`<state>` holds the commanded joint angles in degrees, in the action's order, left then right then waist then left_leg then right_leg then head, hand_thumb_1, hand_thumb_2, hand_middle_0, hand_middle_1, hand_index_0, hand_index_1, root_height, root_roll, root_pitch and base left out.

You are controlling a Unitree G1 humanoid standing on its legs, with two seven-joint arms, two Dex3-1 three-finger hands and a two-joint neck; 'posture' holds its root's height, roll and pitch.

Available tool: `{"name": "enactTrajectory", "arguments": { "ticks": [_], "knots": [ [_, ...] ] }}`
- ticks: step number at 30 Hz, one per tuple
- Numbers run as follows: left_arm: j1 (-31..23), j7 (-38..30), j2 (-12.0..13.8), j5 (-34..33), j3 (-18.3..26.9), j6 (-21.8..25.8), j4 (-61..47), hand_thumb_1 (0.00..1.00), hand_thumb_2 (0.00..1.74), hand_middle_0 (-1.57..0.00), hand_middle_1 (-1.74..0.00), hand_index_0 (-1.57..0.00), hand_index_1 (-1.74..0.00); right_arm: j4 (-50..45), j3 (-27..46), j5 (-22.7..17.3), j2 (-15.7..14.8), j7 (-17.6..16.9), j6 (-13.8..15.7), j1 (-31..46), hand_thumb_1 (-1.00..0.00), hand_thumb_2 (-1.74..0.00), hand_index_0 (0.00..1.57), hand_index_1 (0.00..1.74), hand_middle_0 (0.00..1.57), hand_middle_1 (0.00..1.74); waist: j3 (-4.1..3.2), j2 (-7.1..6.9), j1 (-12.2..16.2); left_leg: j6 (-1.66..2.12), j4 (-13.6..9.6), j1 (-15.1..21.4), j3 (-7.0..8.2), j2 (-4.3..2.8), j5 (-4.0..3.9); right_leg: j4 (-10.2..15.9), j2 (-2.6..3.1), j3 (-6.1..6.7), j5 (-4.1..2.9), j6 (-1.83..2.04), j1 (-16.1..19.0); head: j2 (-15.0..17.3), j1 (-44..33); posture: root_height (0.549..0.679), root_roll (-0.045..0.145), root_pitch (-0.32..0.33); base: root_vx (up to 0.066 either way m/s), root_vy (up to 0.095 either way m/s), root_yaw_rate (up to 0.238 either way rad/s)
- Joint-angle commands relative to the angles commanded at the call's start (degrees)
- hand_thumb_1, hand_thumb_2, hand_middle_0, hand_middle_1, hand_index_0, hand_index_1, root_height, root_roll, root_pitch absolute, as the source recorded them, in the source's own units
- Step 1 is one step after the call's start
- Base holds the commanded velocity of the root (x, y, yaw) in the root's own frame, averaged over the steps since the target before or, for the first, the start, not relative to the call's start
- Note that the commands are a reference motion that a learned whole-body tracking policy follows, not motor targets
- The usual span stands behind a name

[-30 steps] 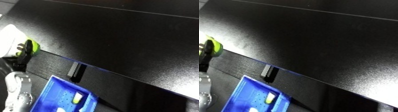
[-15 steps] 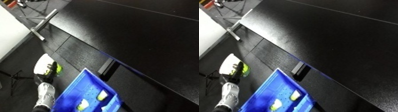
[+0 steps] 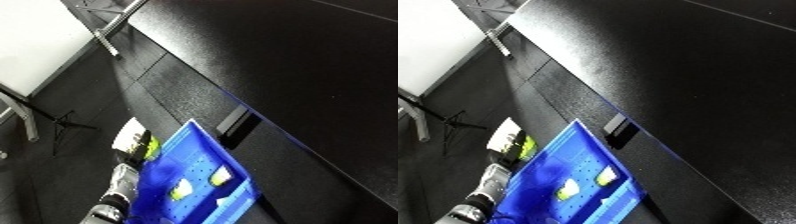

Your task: Pick up the object and place it into the box

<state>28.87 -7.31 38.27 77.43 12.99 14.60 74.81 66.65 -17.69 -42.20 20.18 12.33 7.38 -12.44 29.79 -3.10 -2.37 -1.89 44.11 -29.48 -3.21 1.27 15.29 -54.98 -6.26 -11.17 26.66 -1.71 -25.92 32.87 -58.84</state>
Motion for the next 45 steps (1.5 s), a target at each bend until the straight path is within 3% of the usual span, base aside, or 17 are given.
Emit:
{"name": "enactTrajectory", "arguments": {
  "ticks": [5, 23, 32, 39, 45],
  "knots": [
    [0.26, 1.60, 0.53, -2.18, -0.75, -2.04, 2.94, 0.00, 0.00, 0.00, 0.00, 0.00, 0.00, 0.55, 0.00, -0.24, -0.07, 0.82, -0.36, -0.01, 0.00, 0.00, 0.00, 0.00, 0.00, 0.00, 0.00, -0.67, 0.10, 0.13, -0.83, 0.46, 0.05, -0.25, -0.10, 1.07, 0.20, -0.21, -0.30, 0.13, 0.72, 0.34, 0.34, 0.615, 0.043, -0.015, 0.009, -0.016, 0.004],
    [-1.10, 5.90, 0.07, -8.97, -2.82, -4.05, 5.38, 0.00, 0.00, 0.00, 0.00, 0.00, 0.00, 0.32, -0.43, -0.91, -0.12, 0.05, -0.74, -0.23, 0.00, 0.00, 0.00, 0.00, 0.00, 0.00, 0.00, -0.37, -0.05, 0.29, -2.28, 1.34, 0.17, 0.22, 0.07, 3.10, 0.62, -0.11, -1.04, 0.03, 1.37, -0.44, 7.99, 0.619, 0.037, -0.006, -0.009, 0.003, 0.000],
    [-1.43, 10.08, -2.12, -23.40, -8.20, 0.03, 3.47, 0.00, 0.00, 0.00, 0.00, 0.00, 0.00, -0.45, -1.23, -2.17, 0.38, -0.79, -0.99, -1.41, 0.00, 0.00, 0.00, 0.00, 0.00, 0.00, 0.00, 0.46, 0.20, 0.33, -1.82, 1.29, 0.69, 0.47, 0.59, 3.49, 0.59, 0.20, -1.72, 0.16, 0.80, 0.73, 14.09, 0.620, 0.035, -0.001, -0.029, 0.009, -0.064],
    [-2.43, 11.88, -4.59, -34.80, -13.99, 0.81, -0.35, 0.00, 0.00, 0.00, 0.00, 0.00, 0.00, -1.52, -1.37, -2.88, 0.64, -2.34, -1.11, -2.41, 0.00, 0.00, 0.00, 0.00, 0.00, 0.00, 0.00, 1.58, 0.43, 0.24, -1.35, 0.95, 1.28, 0.59, 0.96, 3.76, 0.41, 0.52, -2.78, 0.69, -0.31, 2.41, 24.48, 0.621, 0.032, 0.009, -0.052, 0.006, -0.083],
    [-4.21, 12.76, -7.45, -39.32, -18.42, 0.74, -3.32, 0.00, 0.00, 0.00, 0.00, 0.00, 0.00, -0.81, -0.97, -1.88, 0.90, -2.78, -0.86, -3.70, 0.00, 0.00, 0.00, 0.00, 0.00, 0.00, 0.00, 2.68, 0.97, 0.32, -1.73, 1.52, 1.98, 0.29, 1.04, 4.48, 0.18, 1.14, -3.98, 1.23, -0.78, 3.52, 40.36, 0.623, 0.031, 0.012, -0.051, 0.040, -0.131]
  ]
}}
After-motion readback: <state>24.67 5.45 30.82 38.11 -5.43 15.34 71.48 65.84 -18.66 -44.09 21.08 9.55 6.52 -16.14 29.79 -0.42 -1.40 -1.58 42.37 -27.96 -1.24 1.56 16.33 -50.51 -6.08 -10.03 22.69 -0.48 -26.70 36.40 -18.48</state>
